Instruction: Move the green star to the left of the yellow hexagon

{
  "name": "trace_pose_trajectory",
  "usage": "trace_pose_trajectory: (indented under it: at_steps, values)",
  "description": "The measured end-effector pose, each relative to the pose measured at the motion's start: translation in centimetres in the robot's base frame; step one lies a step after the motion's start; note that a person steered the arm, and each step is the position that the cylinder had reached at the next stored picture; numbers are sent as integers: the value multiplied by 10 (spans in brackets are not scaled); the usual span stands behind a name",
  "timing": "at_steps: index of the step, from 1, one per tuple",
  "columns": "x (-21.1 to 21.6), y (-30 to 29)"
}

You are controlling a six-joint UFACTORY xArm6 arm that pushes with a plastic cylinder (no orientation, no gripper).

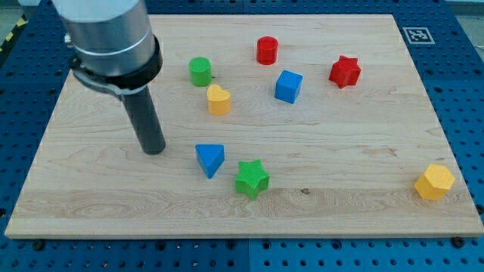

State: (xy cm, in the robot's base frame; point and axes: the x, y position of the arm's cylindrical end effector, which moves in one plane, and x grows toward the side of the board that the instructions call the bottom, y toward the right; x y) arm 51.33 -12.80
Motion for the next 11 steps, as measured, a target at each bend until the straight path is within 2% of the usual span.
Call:
trace_pose_trajectory:
  at_steps: [1, 4, 6, 8, 10, 11]
  values:
    - [29, 39]
    - [45, 153]
    - [71, 180]
    - [71, 213]
    - [71, 290]
    - [71, 276]
